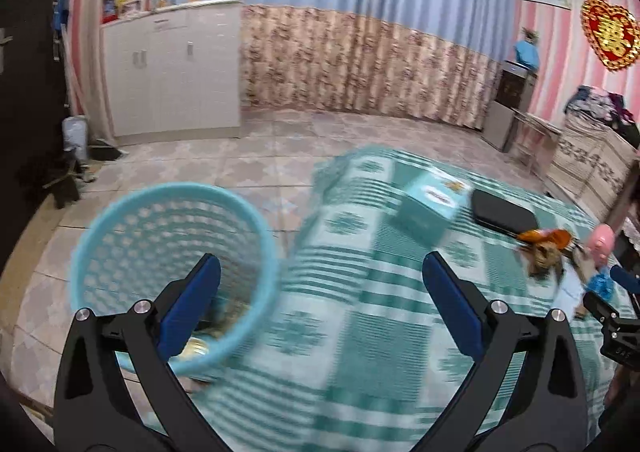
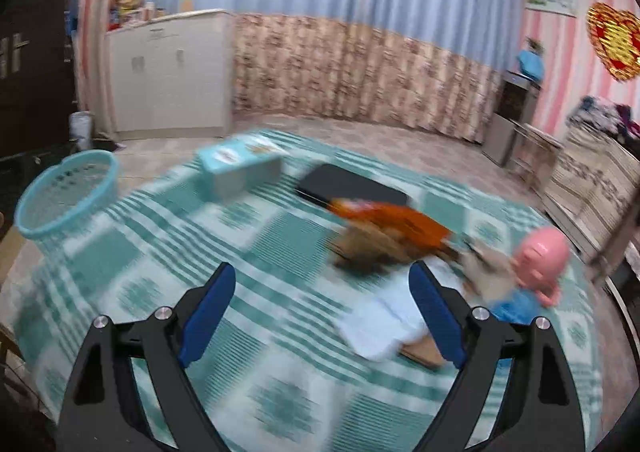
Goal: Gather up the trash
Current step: 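Grasp the brown crumpled paper with the left gripper while the right gripper grasps the blue plastic bag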
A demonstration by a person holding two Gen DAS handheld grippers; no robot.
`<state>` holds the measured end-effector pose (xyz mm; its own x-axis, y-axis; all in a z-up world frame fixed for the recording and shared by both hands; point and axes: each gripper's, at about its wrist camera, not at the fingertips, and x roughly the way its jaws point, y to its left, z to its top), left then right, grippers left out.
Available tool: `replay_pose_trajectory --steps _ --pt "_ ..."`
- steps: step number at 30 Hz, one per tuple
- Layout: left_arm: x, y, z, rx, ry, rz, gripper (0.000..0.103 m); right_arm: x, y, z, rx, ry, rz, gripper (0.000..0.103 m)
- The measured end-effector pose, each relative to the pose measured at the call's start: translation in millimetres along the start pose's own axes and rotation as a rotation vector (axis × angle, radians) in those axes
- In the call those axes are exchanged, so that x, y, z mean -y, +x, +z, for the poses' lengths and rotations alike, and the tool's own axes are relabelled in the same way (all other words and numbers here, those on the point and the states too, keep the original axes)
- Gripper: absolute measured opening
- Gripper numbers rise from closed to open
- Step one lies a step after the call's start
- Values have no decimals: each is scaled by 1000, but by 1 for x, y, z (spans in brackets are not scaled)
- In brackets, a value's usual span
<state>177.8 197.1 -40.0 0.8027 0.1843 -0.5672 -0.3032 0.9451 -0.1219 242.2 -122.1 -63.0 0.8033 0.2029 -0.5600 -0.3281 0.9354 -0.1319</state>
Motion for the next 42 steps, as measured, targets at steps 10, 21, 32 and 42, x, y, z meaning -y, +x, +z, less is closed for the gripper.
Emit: replay_pose_trajectory --steps 10,21,32,42 --pt "90 37 -27 -91 83 -138 98 101 2 -54 -84 135 -162 87" --pt "198 69 -27 -104 247 -222 97 145 4 -67 -89 239 -213 87" --pt "269 114 -30 -196 298 -305 79 177 9 -80 -113 298 -230 87" --pt "262 113 -33 -253 321 -338 33 174 15 -74 -107 283 -223 87"
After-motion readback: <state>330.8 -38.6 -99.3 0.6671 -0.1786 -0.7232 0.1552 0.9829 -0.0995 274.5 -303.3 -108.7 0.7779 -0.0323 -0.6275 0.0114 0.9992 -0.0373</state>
